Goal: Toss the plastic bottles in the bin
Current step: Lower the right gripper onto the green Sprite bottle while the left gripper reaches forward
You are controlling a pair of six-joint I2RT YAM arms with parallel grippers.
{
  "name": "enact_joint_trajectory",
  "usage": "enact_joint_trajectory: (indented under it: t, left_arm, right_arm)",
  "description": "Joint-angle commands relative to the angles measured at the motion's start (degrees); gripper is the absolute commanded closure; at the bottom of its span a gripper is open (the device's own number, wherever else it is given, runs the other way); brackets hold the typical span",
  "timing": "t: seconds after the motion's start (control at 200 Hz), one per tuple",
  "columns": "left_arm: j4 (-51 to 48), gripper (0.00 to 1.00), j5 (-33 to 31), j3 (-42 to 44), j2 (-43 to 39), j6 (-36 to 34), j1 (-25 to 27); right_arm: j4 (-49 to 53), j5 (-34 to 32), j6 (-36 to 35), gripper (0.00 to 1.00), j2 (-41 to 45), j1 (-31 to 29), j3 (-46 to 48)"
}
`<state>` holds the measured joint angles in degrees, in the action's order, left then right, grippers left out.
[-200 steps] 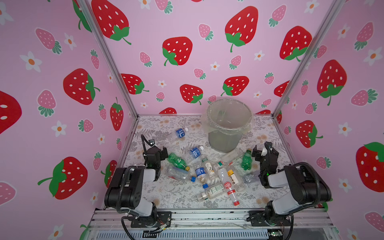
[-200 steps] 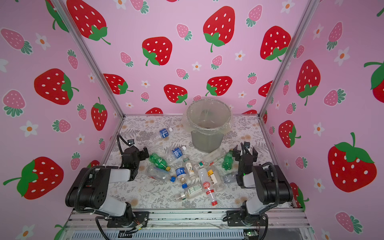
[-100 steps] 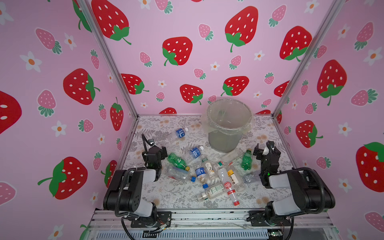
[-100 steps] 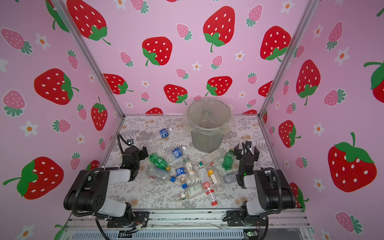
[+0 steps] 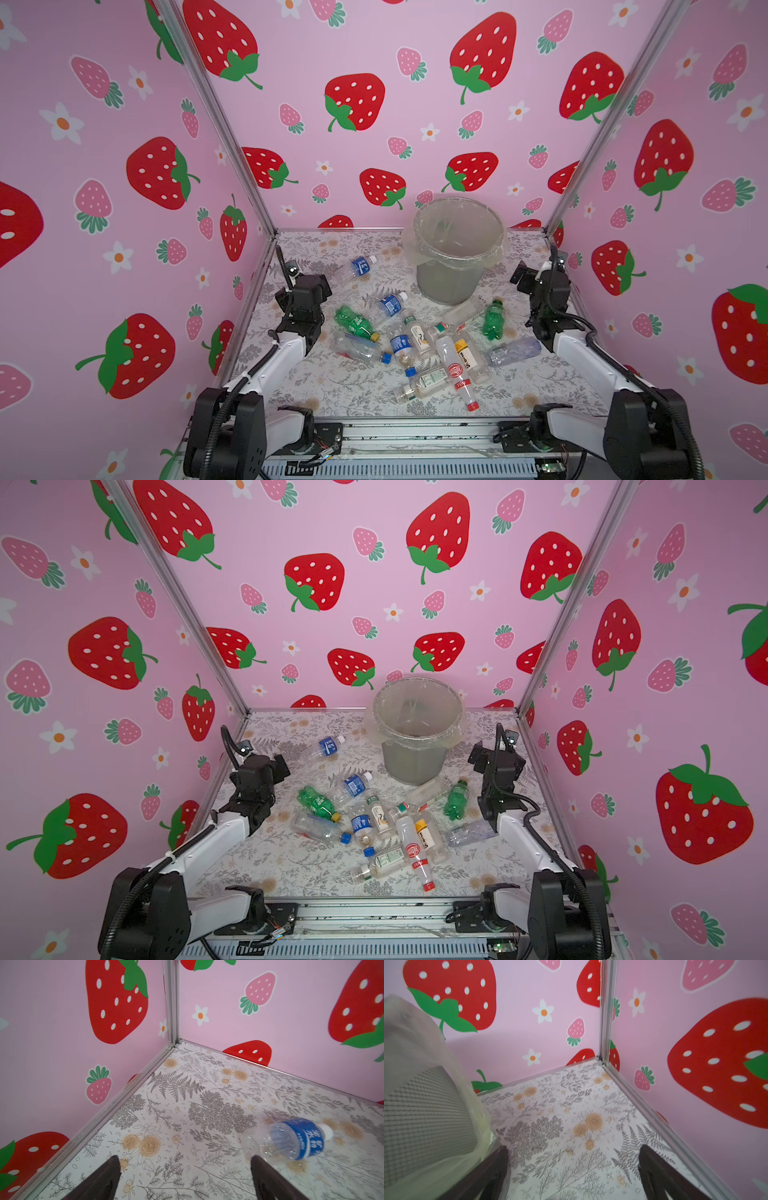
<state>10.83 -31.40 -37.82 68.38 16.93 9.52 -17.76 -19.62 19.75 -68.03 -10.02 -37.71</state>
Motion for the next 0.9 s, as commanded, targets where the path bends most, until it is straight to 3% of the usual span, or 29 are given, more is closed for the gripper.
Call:
enact_joint_trajectory:
  t: [0.0,0.215,0.425,0.645,0.895]
  left_arm:
    - [-13.3,0.01,-0.8,-4.4,-2.3,3.9,4.8]
    - [-21.3,0.01,13.0,-7.5,-6.8,10.3,9.7]
    - [-23.3,0.01,23.8,-8.1,-7.4,11.9,12.3]
    - [-25.7,0.01,24.8,-7.5,-7.7,11.9,15.4]
    - [-27.0,0.01,25.4,-5.5,-10.1,13.4,15.6]
  right_arm:
    - [19.2,5.2,5.2,0.01,1.4,-0.3,-2.4]
    - [31.5,12.2,5.3,0.01,3.5,-0.4,-3.7]
    - [35.4,17.7,4.9,0.01,2.8,-0.4,-2.8]
    - [34.3,20.8,5.5,0.00,0.6,-0.5,-0.9]
    - [33.2,22.9,6.6,0.08,-2.6,-1.1,1.1]
